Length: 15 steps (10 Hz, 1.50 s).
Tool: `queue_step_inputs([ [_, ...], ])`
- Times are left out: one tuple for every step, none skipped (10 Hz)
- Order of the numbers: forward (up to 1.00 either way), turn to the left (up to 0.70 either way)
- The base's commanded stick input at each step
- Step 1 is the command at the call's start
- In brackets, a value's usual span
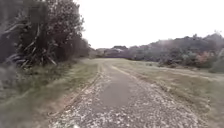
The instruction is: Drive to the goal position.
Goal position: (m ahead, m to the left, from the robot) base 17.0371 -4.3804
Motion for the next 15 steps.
queue_step_inputs([
  [0.60, -0.04],
  [0.60, -0.12],
  [0.60, -0.14],
  [0.60, -0.13],
  [0.60, -0.10],
  [0.60, -0.02],
  [0.60, 0.00],
  [0.60, 0.00],
  [0.60, 0.00],
  [0.60, 0.00],
  [0.60, 0.00],
  [0.60, 0.00],
  [0.60, 0.00],
  [0.60, 0.00],
  [0.60, 0.00],
])
